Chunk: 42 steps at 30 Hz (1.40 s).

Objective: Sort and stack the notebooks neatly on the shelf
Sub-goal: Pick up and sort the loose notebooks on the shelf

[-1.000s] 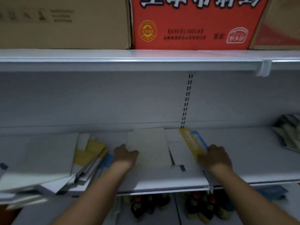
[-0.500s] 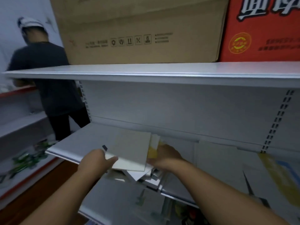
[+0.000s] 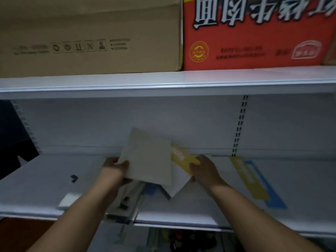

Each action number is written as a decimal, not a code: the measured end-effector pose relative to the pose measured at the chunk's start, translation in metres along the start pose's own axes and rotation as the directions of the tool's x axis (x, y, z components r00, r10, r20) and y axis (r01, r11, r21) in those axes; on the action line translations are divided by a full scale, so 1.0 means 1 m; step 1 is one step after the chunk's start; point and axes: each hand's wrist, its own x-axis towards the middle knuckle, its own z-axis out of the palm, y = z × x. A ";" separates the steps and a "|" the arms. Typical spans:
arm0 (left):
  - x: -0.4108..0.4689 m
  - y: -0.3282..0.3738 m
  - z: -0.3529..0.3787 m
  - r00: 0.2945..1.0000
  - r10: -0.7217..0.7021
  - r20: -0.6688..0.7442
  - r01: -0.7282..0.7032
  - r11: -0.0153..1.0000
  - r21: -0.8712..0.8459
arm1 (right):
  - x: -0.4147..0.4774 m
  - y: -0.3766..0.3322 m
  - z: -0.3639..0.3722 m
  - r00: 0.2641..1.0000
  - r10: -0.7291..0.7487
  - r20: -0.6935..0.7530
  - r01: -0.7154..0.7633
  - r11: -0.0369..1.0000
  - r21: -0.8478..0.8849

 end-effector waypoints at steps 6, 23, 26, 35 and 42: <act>-0.006 -0.041 0.110 0.973 -0.098 0.209 0.102 0.995 -0.008 | -0.019 0.089 -0.111 0.906 0.225 -0.358 -0.235 0.972 0.016; 0.016 -0.037 -0.051 0.928 0.370 0.029 -0.130 0.249 0.960 | -0.011 -0.006 0.031 0.946 -0.264 0.187 0.313 0.895 -0.318; 0.004 -0.042 -0.098 0.984 0.148 -0.096 0.062 0.221 0.973 | -0.010 -0.040 0.086 0.875 -0.298 0.382 0.412 0.872 -0.263; -0.023 -0.034 -0.118 0.970 0.053 -0.237 0.159 0.599 0.785 | 0.018 -0.051 0.137 0.861 -0.100 0.498 0.378 0.781 -0.497; -0.020 -0.008 -0.072 0.991 -0.054 -0.125 0.079 0.977 0.198 | 0.020 -0.039 0.094 0.888 -0.113 0.446 0.199 0.969 -0.150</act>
